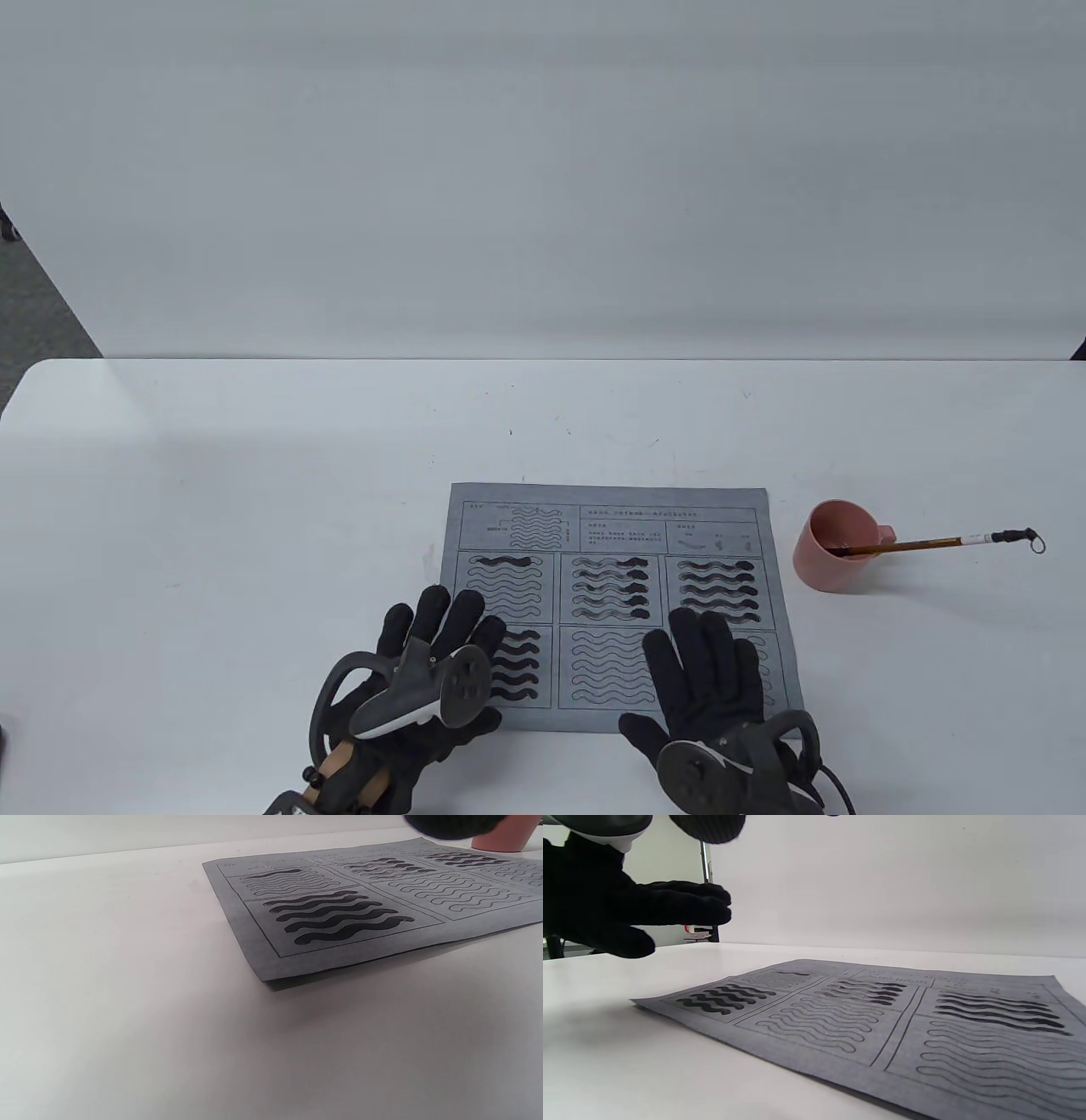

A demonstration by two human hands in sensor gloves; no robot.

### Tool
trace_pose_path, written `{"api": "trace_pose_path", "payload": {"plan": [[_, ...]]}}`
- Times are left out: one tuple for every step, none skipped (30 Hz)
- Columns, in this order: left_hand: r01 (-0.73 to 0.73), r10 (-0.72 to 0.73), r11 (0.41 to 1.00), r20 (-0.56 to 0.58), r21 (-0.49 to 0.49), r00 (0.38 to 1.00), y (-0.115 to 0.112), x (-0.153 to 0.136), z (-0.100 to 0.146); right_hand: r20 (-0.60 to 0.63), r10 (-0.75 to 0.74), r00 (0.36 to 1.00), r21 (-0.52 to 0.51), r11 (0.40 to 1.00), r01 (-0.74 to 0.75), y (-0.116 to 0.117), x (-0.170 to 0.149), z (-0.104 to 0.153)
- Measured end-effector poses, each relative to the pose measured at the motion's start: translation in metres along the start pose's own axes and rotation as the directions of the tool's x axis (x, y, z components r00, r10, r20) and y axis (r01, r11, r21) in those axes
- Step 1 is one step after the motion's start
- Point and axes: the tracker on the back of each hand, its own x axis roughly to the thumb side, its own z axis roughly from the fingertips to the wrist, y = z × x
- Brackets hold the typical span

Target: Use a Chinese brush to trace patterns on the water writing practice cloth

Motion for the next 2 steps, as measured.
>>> {"api": "trace_pose_path", "payload": {"plan": [[0.003, -0.003, 1.000, 0.005, -0.002, 1.000, -0.0006, 0.0012, 0.0001, -0.003, -0.006, 1.000, 0.047, 0.999, 0.006, 0.0026, -0.0005, -0.0010], [0.006, -0.006, 1.000, 0.007, -0.004, 1.000, -0.0011, 0.0021, 0.0001, -0.008, -0.010, 1.000, 0.065, 0.998, 0.011, 0.0044, -0.0016, -0.0016]]}}
